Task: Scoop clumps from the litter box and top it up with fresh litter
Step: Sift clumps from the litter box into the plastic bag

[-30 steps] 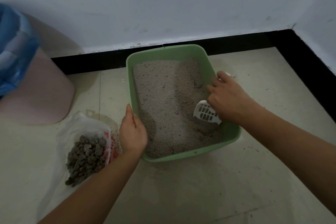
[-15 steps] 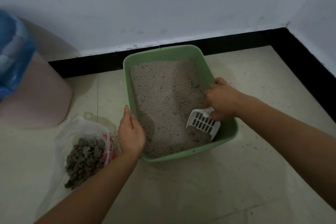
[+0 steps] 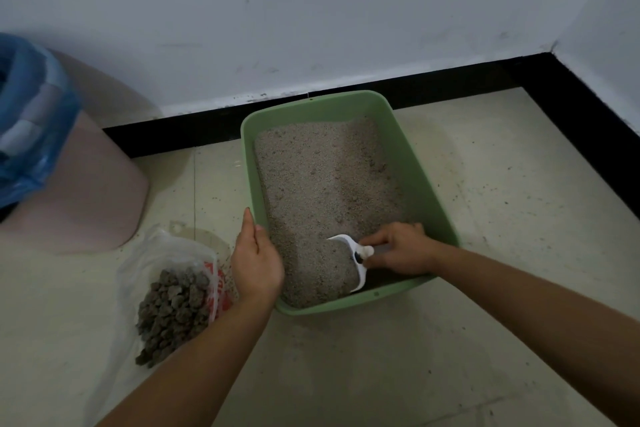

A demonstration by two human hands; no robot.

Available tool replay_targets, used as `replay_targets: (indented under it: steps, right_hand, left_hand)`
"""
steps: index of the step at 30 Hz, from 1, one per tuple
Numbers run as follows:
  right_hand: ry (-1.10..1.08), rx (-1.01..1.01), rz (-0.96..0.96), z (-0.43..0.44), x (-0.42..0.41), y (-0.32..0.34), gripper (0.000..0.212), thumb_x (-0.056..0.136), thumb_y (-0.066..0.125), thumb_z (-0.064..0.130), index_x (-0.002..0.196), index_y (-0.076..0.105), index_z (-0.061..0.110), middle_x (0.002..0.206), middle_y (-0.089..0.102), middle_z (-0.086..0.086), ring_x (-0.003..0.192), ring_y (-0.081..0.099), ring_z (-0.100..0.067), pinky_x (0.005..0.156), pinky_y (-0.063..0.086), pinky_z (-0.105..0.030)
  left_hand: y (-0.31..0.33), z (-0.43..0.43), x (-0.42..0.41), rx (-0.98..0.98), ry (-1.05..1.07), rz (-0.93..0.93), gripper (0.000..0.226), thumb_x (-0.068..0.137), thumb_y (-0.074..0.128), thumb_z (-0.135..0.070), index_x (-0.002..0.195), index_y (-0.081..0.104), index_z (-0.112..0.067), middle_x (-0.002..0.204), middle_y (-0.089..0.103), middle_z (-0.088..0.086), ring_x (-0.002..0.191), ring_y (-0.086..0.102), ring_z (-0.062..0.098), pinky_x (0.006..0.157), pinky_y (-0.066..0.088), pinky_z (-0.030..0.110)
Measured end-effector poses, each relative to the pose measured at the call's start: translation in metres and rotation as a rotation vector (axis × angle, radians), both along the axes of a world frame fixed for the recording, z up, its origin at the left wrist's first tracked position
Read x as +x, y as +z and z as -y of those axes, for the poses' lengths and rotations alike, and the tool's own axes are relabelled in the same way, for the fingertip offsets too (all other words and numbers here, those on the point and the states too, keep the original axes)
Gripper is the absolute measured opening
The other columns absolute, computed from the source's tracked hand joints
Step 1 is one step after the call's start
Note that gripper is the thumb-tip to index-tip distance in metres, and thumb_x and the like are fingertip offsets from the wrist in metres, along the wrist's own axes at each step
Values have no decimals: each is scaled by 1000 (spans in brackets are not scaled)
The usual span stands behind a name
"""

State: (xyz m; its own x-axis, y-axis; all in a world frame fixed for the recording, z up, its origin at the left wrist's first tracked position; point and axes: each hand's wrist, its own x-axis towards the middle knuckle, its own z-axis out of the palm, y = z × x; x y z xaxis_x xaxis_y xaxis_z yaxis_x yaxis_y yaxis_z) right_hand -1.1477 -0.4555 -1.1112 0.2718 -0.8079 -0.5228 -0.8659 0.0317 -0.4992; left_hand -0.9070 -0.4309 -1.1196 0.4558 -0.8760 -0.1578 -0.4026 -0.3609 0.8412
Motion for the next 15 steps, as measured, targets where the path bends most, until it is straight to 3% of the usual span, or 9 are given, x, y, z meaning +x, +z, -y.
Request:
replay_targets:
  steps: [2,4,7,10,12,15]
  right_hand:
    - [-59,81,136,2,-9,3,26,85,70,49,111,69,50,111,72,20,113,60,-10,113,30,-46]
    - [-151,115,277,3,-16,8,27,86,74,34,112,73,37,102,75,12,102,68,-15,102,48,-43]
    - [-260,106,365,5,-15,11,28,87,74,23,114,73,30,98,75,11,97,69,-13,92,52,-32]
    - [-188,-37,151,7,-8,10,27,88,67,44,115,70,43,101,72,19,103,62,-8,104,37,-39]
    - [-51,-196,-55,8,0,15,31,93,56,52,121,66,47,107,70,10,110,56,-17,100,26,-39]
    - [65,-368,-127,5,22,23,30,94,48,52,114,70,43,89,66,3,98,57,-21,91,29,-39]
  left_hand:
    - [0,0,0,-6,12,-32,45,106,34,-22,151,32,-22,152,40,1,138,38,20,102,21,20]
    - [-1,0,0,-16,27,-68,45,106,34,-22,150,33,-23,152,39,0,139,37,19,104,20,20]
    - [-1,0,0,-42,54,-134,43,105,35,-20,149,38,-21,152,39,0,139,36,16,105,20,18]
    - [1,0,-1,-66,74,-180,42,105,36,-18,147,41,-18,151,40,-1,140,36,14,108,22,19]
    - [2,0,-1,-72,79,-196,42,105,36,-18,147,41,-17,151,40,-1,139,36,14,108,23,20]
    - [1,1,0,-62,86,-201,42,105,36,-18,147,41,-19,152,40,-1,139,36,14,109,23,21]
